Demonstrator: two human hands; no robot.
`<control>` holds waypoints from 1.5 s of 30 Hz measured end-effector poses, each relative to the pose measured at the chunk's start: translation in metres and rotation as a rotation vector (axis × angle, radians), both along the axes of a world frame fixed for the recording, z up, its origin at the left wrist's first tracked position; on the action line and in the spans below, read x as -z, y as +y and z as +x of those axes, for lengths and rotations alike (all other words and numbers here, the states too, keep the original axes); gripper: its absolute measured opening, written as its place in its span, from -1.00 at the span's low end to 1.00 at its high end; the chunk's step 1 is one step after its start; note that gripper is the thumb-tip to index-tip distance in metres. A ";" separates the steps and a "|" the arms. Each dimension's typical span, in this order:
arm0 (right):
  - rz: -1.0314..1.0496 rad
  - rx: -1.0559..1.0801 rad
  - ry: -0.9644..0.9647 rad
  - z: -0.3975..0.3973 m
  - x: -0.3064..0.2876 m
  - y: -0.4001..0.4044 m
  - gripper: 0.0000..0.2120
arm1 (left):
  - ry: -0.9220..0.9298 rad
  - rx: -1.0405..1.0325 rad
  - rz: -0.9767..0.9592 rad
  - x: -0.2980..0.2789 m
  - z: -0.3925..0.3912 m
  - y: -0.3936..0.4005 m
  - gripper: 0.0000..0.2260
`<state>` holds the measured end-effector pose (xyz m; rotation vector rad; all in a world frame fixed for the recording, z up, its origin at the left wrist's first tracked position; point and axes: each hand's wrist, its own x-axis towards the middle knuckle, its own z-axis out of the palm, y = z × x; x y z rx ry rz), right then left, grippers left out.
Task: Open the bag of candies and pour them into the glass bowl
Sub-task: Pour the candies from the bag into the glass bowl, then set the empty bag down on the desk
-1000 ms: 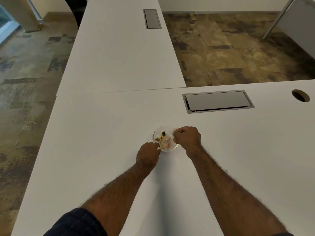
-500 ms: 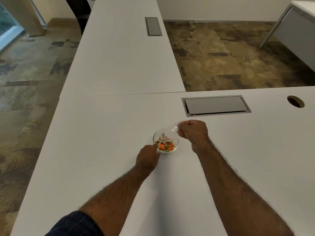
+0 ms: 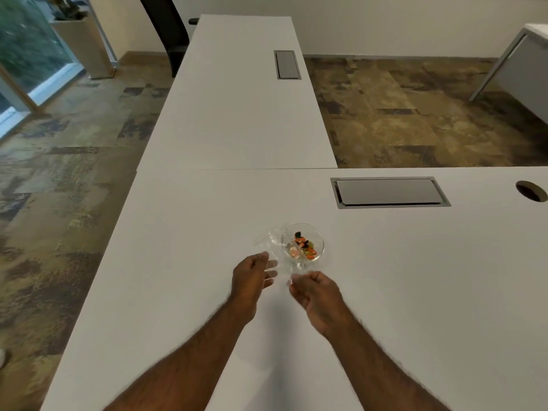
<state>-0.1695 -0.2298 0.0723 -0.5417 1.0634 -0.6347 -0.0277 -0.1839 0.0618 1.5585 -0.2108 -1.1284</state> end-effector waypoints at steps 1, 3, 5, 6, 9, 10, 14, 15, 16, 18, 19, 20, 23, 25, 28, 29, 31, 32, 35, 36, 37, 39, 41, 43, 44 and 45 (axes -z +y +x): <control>0.030 -0.029 0.007 -0.002 0.009 0.010 -0.87 | -0.015 -0.010 0.023 0.003 0.003 0.009 -0.85; 0.068 -0.100 0.051 -0.007 0.022 0.027 -0.87 | -0.065 -0.003 0.080 0.013 0.004 0.024 -0.88; 0.122 -0.262 0.124 -0.008 0.032 0.071 -0.85 | -0.090 -0.038 0.164 0.027 0.007 0.076 -0.89; 0.135 -0.310 0.144 -0.012 0.038 0.079 -0.82 | -0.085 -0.040 0.178 0.034 0.008 0.086 -0.89; 0.118 -0.434 0.242 -0.016 0.043 0.087 -0.71 | -0.100 -0.004 0.238 0.051 0.008 0.103 -0.89; 0.110 -0.460 0.268 -0.018 0.044 0.088 -0.70 | -0.125 0.017 0.261 0.054 0.008 0.107 -0.89; -0.040 -0.657 0.477 -0.022 0.056 0.106 -0.78 | -0.189 0.067 0.358 0.073 0.005 0.131 -0.87; -0.087 -0.707 0.535 -0.023 0.058 0.109 -0.79 | -0.205 0.079 0.382 0.076 0.004 0.136 -0.86; -0.132 -0.750 0.588 -0.023 0.062 0.112 -0.78 | -0.221 0.088 0.403 0.080 0.002 0.140 -0.86; -0.268 -0.837 0.726 -0.022 0.068 0.116 -0.71 | -0.242 0.105 0.445 0.085 -0.001 0.147 -0.86; -0.357 -0.880 0.814 -0.022 0.071 0.117 -0.68 | -0.244 0.111 0.457 0.087 -0.001 0.150 -0.86; -0.445 -0.909 0.905 -0.021 0.074 0.120 -0.65 | -0.236 0.115 0.460 0.090 -0.002 0.153 -0.86; -0.735 -0.879 1.134 -0.021 0.082 0.129 -0.64 | -0.358 0.178 0.493 0.089 -0.007 0.156 -0.76; -1.036 -0.871 1.253 -0.020 0.087 0.134 -0.69 | -0.668 0.211 0.513 0.086 -0.013 0.159 -0.62; -1.347 -0.882 1.251 -0.015 0.085 0.138 -0.73 | -1.074 0.376 0.415 0.086 -0.023 0.169 -0.52; -1.402 -0.887 1.223 -0.013 0.086 0.138 -0.68 | -1.160 0.495 0.400 0.087 -0.025 0.172 -0.49; -1.470 -0.940 1.198 -0.012 0.090 0.135 -0.50 | -1.307 0.715 0.358 0.091 -0.027 0.176 -0.47; -1.521 -0.977 1.187 -0.013 0.093 0.134 -0.42 | -1.355 0.796 0.347 0.092 -0.027 0.177 -0.47; -1.516 -1.142 1.144 -0.014 0.096 0.129 -0.33 | -1.408 0.948 0.357 0.094 -0.028 0.176 -0.47; -1.471 -1.199 1.162 -0.014 0.096 0.127 -0.33 | -1.397 0.976 0.370 0.096 -0.028 0.176 -0.48; -1.434 -1.258 1.173 -0.015 0.097 0.124 -0.33 | -1.396 0.997 0.377 0.098 -0.026 0.174 -0.47; -1.396 -1.361 1.162 -0.017 0.106 0.120 -0.37 | -1.400 1.024 0.386 0.105 -0.022 0.171 -0.44; -1.358 -1.418 1.127 -0.018 0.115 0.117 -0.38 | -1.377 1.054 0.413 0.106 -0.018 0.169 -0.40; -1.329 -1.410 1.105 -0.020 0.116 0.114 -0.36 | -1.368 1.071 0.436 0.103 -0.015 0.168 -0.39; -1.326 -1.393 1.095 -0.021 0.117 0.112 -0.34 | -1.354 1.093 0.433 0.102 -0.015 0.168 -0.38; -1.348 -1.357 1.091 -0.023 0.116 0.112 -0.33 | -1.367 1.094 0.413 0.103 -0.014 0.168 -0.37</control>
